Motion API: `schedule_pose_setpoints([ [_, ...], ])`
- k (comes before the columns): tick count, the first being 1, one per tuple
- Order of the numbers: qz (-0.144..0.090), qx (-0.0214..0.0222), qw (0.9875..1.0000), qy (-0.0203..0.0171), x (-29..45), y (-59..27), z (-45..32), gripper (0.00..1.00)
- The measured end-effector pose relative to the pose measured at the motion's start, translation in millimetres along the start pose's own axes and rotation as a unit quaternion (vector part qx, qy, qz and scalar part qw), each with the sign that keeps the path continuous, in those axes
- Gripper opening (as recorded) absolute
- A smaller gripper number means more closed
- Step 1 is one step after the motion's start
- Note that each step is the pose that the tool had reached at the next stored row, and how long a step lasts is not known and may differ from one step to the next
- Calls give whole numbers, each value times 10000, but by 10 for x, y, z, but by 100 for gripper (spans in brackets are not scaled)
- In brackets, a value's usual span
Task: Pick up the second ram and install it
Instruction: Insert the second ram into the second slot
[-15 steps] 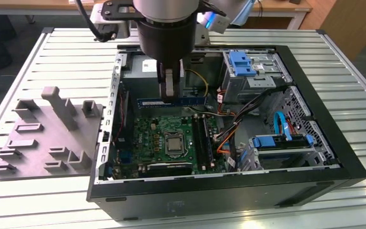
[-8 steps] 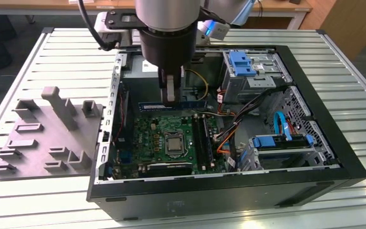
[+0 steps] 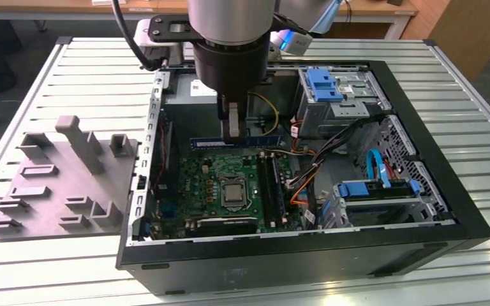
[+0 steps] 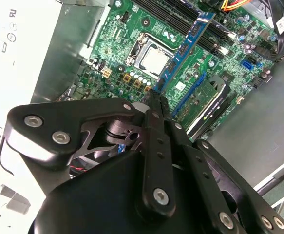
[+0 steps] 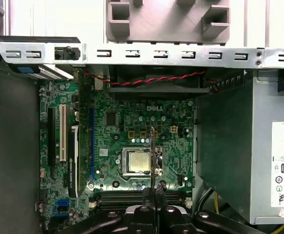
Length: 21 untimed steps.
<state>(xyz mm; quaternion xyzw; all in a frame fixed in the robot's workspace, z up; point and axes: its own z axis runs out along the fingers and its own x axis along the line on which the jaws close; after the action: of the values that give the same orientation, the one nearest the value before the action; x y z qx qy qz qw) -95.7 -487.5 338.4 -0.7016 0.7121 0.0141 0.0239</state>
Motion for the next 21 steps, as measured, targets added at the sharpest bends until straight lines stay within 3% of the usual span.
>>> schedule_pose_setpoints([
  [13, 18, 1, 10000, -3, 0, 0, 7, 12],
  [17, 356, 19, 9994, 2, 1, 0, 17, 12],
  [21, 720, 39, 9974, 8, 1, 0, 23, 12],
])
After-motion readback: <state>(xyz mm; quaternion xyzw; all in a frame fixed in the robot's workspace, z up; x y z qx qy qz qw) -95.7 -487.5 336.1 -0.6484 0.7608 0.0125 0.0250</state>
